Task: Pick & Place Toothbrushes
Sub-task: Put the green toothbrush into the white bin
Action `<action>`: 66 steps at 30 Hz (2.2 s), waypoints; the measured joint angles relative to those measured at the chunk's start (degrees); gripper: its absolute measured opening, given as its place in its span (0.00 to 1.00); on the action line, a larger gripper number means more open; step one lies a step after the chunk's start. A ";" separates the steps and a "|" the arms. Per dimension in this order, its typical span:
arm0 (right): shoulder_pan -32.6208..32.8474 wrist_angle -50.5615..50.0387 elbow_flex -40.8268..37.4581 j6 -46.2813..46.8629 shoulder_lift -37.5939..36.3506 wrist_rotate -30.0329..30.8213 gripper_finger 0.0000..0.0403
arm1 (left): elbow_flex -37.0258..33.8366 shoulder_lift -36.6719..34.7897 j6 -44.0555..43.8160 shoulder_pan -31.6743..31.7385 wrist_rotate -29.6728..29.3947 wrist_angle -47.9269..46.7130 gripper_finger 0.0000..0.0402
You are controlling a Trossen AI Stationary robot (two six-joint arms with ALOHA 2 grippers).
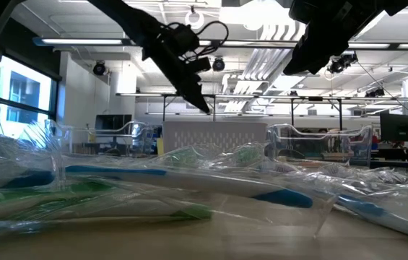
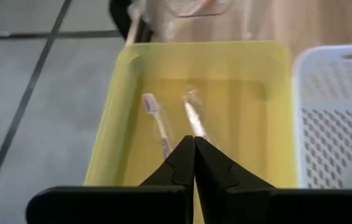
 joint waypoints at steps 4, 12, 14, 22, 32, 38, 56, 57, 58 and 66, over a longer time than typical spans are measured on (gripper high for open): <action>0.00 0.02 0.00 0.00 -0.01 0.00 0.00 | 0.00 -1.17 2.58 -2.02 -1.17 -4.37 0.00; 0.00 0.00 0.00 0.00 -0.01 -0.02 0.00 | 0.00 -1.47 4.57 -6.65 -3.43 -15.56 0.00; 0.00 0.02 0.00 0.00 0.00 0.00 0.00 | 0.00 -1.47 4.56 -7.87 -4.80 -18.55 0.00; -0.04 0.11 0.00 0.00 0.00 1.12 0.00 | -0.01 -3.21 8.18 -10.36 -10.28 -10.90 0.00; -0.04 0.28 0.00 1.90 -0.01 1.30 0.00 | -0.02 -3.50 5.40 -10.28 -10.42 -2.16 0.00; -0.04 0.52 0.00 1.92 -0.01 1.57 0.00 | -0.02 -3.51 10.79 -10.26 -10.41 -2.38 0.00; 0.00 0.44 0.00 5.01 0.00 1.55 0.00 | -0.06 -5.67 15.52 -10.24 2.68 -0.87 0.00; 0.00 0.44 0.00 4.97 -0.01 1.55 0.00 | -0.66 -6.37 15.50 -10.24 2.55 -0.97 0.00; 0.00 0.41 0.00 4.82 0.00 1.55 0.00 | -1.82 -7.10 15.53 -10.25 2.02 -0.04 0.00; 0.00 -0.14 0.02 3.23 -0.01 1.59 0.00 | -23.43 -20.87 9.89 -10.26 0.64 16.68 0.00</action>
